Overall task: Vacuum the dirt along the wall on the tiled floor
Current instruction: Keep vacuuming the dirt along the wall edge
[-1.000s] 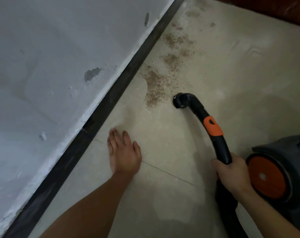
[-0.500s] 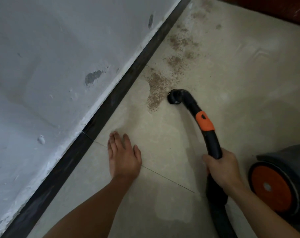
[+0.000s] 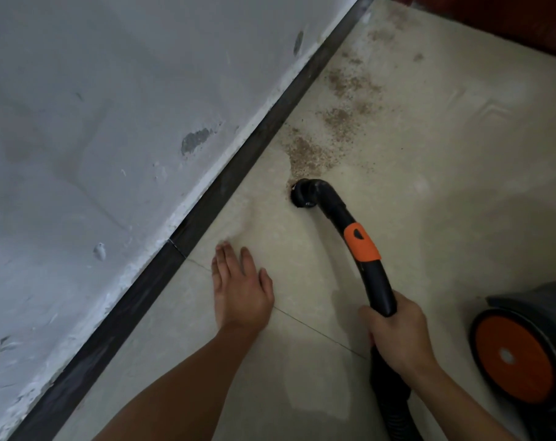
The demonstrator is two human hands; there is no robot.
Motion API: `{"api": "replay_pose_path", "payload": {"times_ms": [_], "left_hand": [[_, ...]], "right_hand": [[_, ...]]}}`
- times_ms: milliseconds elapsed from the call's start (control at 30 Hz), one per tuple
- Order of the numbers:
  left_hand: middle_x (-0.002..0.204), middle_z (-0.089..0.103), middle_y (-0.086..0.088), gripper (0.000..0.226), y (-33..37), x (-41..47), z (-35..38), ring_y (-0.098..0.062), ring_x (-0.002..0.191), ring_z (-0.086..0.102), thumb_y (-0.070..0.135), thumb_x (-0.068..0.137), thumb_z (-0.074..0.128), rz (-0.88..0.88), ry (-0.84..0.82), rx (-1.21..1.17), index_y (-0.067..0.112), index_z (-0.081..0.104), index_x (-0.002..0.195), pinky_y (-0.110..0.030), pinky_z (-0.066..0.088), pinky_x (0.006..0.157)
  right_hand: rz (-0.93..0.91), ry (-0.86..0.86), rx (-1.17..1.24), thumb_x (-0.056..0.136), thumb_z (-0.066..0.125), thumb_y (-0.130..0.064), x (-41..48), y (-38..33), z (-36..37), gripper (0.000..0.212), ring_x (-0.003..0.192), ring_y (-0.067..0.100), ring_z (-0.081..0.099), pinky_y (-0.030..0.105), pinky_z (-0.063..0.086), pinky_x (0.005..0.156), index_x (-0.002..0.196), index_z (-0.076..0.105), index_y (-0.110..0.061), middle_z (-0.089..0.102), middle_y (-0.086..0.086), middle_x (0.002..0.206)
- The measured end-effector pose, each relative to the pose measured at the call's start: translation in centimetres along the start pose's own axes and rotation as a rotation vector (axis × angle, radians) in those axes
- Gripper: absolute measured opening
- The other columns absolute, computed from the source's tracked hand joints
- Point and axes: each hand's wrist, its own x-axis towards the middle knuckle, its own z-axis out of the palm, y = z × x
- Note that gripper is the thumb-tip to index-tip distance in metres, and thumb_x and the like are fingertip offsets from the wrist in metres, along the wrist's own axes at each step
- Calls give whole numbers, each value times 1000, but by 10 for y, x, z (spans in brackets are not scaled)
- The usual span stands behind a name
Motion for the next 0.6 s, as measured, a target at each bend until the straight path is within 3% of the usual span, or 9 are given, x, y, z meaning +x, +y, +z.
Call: {"api": "replay_pose_path", "payload": {"times_ms": [267, 433, 600], "left_hand": [[150, 29, -32, 62, -2, 0, 1, -43, 141, 26, 39, 95, 25, 7, -18, 13, 0, 43, 140, -51, 22, 117], [148, 32, -32, 61, -2, 0, 1, -43, 139, 30, 39, 95, 28, 9, 7, 5, 0, 46, 138, -51, 25, 116], [147, 32, -33, 61, -2, 2, 3, -45, 139, 30, 38, 95, 29, 10, 5, 17, -2, 46, 138, -52, 25, 116]], "right_hand": [[-42, 27, -16, 76, 71, -17, 34, -35, 24, 14, 58, 34, 64, 42, 55, 55, 73, 58, -12, 65, 15, 65], [-27, -26, -36, 78, 71, -7, 0, -12, 14, 17, 48, 21, 50, 30, 40, 46, 71, 55, -9, 55, 11, 58], [19, 112, -50, 78, 73, -4, 8, 8, -17, 20, 49, 24, 49, 32, 38, 47, 68, 56, -5, 56, 14, 56]]}}
